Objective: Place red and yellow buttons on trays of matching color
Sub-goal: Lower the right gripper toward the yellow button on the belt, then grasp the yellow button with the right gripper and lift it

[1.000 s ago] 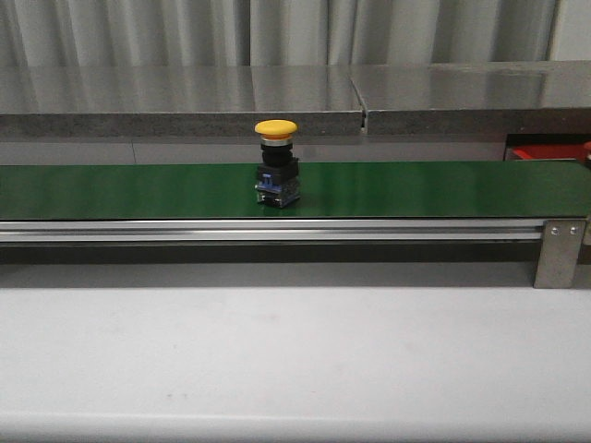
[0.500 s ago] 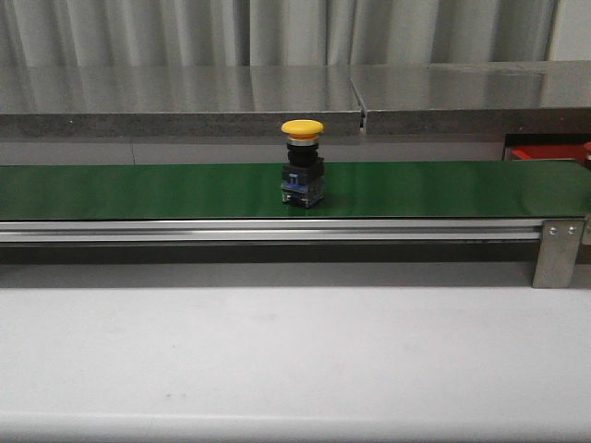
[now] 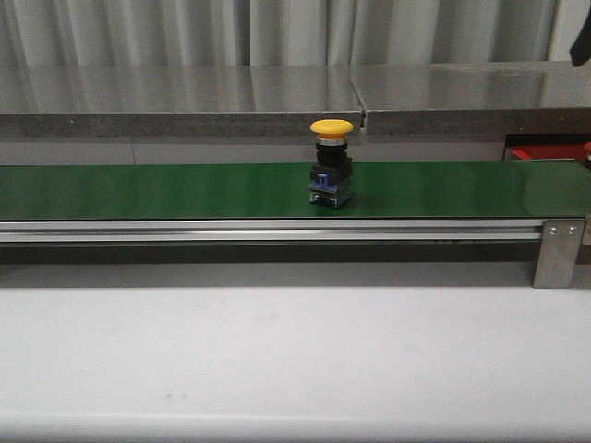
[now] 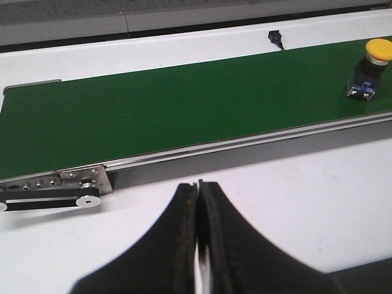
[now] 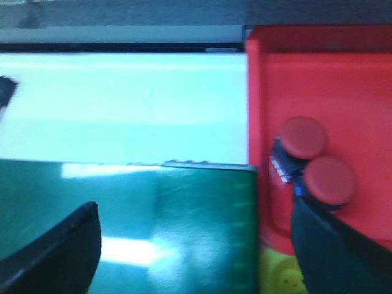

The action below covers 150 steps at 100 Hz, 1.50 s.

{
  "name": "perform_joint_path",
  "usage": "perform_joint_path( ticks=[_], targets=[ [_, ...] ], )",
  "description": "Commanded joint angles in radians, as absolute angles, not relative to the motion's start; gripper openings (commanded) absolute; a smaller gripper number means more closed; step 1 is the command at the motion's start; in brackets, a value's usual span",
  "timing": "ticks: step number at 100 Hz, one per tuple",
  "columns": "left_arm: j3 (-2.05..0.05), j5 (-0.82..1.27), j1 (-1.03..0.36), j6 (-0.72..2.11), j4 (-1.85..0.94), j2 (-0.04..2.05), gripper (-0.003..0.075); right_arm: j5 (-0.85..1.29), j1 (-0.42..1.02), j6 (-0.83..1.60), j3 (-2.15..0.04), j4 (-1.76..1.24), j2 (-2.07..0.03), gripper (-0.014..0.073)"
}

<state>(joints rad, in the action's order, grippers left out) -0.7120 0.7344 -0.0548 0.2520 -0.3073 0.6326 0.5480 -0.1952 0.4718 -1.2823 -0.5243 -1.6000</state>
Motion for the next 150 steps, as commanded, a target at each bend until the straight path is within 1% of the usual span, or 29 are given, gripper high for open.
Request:
perform_joint_path(
  ticks=[1,16,29,46,67,80,97,104,113,115,118,123,128,137,142,150],
  targets=[
    [-0.74,0.673,-0.063,0.251,-0.324,0.63,-0.002,0.59,-0.15,0.494,-1.305,-0.531,-1.532,0.0624],
    [-0.74,0.673,-0.063,0.251,-0.324,0.63,-0.002,0.694,-0.06,0.505,-1.305,-0.531,-1.524,0.0624],
    [-0.74,0.673,-0.063,0.251,-0.324,0.63,-0.002,0.731,0.013,0.529,-1.305,-0.531,-1.525,0.0624],
    [-0.74,0.673,-0.063,0.251,-0.324,0.63,-0.002,0.721,0.107,0.599,-1.305,-0.531,-1.54,0.0624],
    [-0.74,0.673,-0.063,0.251,-0.324,0.63,-0.002,0.704,0.19,0.637,-1.333,-0.534,-1.601,0.0624],
    [-0.74,0.673,-0.063,0.251,-0.324,0.63,-0.002,0.672,0.22,0.637,-1.367,-0.538,-1.641,0.0624],
    [-0.74,0.673,-0.063,0.251,-0.324,0.63,-0.002,0.626,0.221,0.638,-1.382,-0.542,-1.7,0.0617],
    [-0.74,0.673,-0.063,0.251,-0.324,0.63,-0.002,0.617,0.221,0.64,-1.382,-0.542,-1.716,0.0554],
    [-0.74,0.673,-0.063,0.251,-0.324,0.63,-0.002,0.606,0.221,0.641,-1.382,-0.542,-1.727,0.0388],
    [-0.74,0.673,-0.063,0.251,-0.324,0.63,-0.002,0.601,0.221,0.641,-1.382,-0.542,-1.728,0.0332],
    [-0.74,0.673,-0.063,0.251,-0.324,0.63,-0.002,0.594,0.221,0.641,-1.382,-0.542,-1.728,0.029],
    [-0.74,0.673,-0.063,0.251,-0.324,0.63,-0.002,0.584,0.221,0.641,-1.382,-0.542,-1.728,0.0195],
    [-0.74,0.673,-0.063,0.251,-0.324,0.63,-0.002,0.578,0.221,0.641,-1.382,-0.542,-1.728,0.0135],
    [-0.74,0.673,-0.063,0.251,-0.324,0.63,-0.002,0.574,0.221,0.641,-1.382,-0.542,-1.72,0.0073],
    [-0.74,0.673,-0.063,0.251,-0.324,0.63,-0.002,0.572,0.219,0.641,-1.38,-0.542,-1.708,0.0059],
    [-0.74,0.673,-0.063,0.251,-0.324,0.63,-0.002,0.556,0.218,0.641,-1.366,-0.542,-1.676,0.0059]
  ],
)
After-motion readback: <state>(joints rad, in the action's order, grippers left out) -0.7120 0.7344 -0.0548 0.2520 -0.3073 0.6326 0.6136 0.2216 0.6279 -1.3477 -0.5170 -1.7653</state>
